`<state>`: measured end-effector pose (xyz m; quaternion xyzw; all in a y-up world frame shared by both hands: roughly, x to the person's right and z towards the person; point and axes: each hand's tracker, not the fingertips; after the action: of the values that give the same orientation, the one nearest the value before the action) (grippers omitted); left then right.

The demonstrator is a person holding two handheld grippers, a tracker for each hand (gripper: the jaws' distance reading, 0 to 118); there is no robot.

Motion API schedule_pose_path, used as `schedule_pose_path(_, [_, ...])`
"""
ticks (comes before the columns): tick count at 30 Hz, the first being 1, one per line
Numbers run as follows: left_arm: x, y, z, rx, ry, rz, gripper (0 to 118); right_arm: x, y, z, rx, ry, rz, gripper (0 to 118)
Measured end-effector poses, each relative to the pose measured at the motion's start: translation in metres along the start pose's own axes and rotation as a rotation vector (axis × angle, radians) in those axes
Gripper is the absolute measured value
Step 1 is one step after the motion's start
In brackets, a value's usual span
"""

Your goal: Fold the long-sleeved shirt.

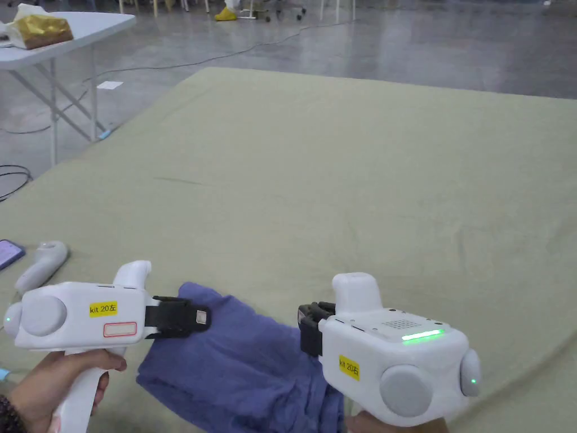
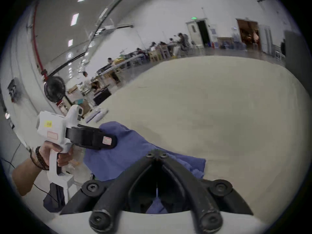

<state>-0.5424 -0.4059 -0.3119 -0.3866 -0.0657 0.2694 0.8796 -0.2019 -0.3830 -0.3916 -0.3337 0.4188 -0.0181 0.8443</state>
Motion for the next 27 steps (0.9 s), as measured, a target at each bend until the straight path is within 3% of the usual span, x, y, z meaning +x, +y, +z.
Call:
schedule_pose_path(4, [-0.087,0.025,0.04,0.021,0.135,0.035,1,-0.049,0.008,-0.056,-0.023,0.126,0.031,0])
schedule_pose_path(8, [-0.146,0.043,0.055,0.012,0.273,0.046,1,-0.078,0.007,-0.096,-0.012,0.121,0.096,0])
schedule_pose_path(11, [-0.151,0.043,0.051,0.061,0.286,0.099,5,-0.086,0.007,-0.111,-0.048,0.12,0.136,0])
schedule_pose_path(12, [-0.148,0.041,0.051,0.082,0.282,0.089,18,-0.085,0.007,-0.11,-0.045,0.125,0.142,0])
schedule_pose_path(13, [-0.142,0.041,0.051,0.12,0.299,0.059,48,-0.083,0.008,-0.108,-0.046,0.129,0.142,0])
schedule_pose_path(14, [-0.136,0.041,0.05,0.127,0.313,0.036,101,-0.08,0.01,-0.106,-0.047,0.133,0.138,0])
schedule_pose_path(15, [-0.131,0.041,0.05,0.122,0.319,0.021,118,-0.077,0.011,-0.104,-0.047,0.132,0.132,0])
schedule_pose_path(16, [-0.122,0.046,0.057,0.196,0.306,-0.028,116,-0.074,0.012,-0.098,-0.042,0.129,0.129,0])
schedule_pose_path(21, [-0.069,0.044,0.071,0.167,0.423,-0.021,116,-0.041,0.023,-0.047,-0.01,0.106,0.06,0])
schedule_pose_path(24, [0.001,0.035,0.08,0.299,0.303,-0.121,106,-0.011,0.031,0.016,0.052,0.079,0.02,0])
schedule_pose_path(26, [0.058,0.026,0.079,0.377,0.295,-0.193,91,0.01,0.037,0.06,0.107,0.007,0.041,0])
schedule_pose_path(27, [0.085,0.023,0.074,0.381,0.29,-0.222,67,0.021,0.04,0.082,0.133,-0.022,0.045,0])
